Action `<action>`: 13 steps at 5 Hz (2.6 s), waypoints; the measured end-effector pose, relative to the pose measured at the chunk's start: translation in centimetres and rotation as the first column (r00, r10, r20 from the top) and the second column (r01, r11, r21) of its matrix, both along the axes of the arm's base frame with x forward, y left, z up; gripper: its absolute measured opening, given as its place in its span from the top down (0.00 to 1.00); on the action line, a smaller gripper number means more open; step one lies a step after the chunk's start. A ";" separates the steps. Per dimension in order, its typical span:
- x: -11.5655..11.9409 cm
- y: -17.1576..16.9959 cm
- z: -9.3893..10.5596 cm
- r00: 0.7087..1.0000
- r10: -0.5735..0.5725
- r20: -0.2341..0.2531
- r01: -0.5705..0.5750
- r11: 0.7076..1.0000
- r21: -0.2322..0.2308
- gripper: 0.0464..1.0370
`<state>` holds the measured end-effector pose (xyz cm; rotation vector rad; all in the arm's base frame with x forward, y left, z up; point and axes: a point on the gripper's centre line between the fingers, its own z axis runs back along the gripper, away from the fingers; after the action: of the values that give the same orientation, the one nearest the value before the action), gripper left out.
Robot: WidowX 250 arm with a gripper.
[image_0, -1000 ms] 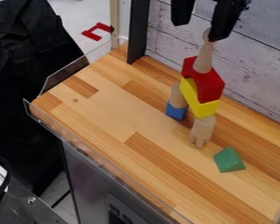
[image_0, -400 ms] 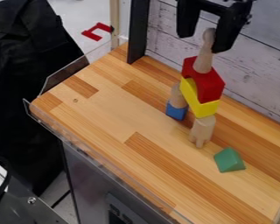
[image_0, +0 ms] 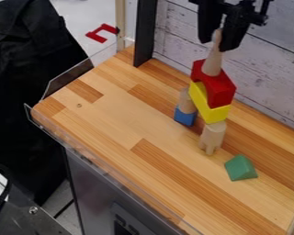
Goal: Remove the figure off of the tower
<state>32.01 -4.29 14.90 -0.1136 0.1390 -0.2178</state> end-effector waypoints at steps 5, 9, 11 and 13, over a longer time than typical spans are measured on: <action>-5.9 10.8 -0.2 0.923 0.383 0.034 -0.385 0.921 0.068 0.71; -7.9 12.3 -9.7 0.864 0.503 0.025 -0.502 0.864 -0.039 0.71; -8.5 13.0 -11.9 0.849 0.527 -0.023 -0.528 0.850 0.001 0.71; -7.5 12.8 -10.8 0.845 0.531 -0.069 -0.532 0.847 -0.008 0.34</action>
<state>24.54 8.54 4.05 -0.1815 0.1633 0.3438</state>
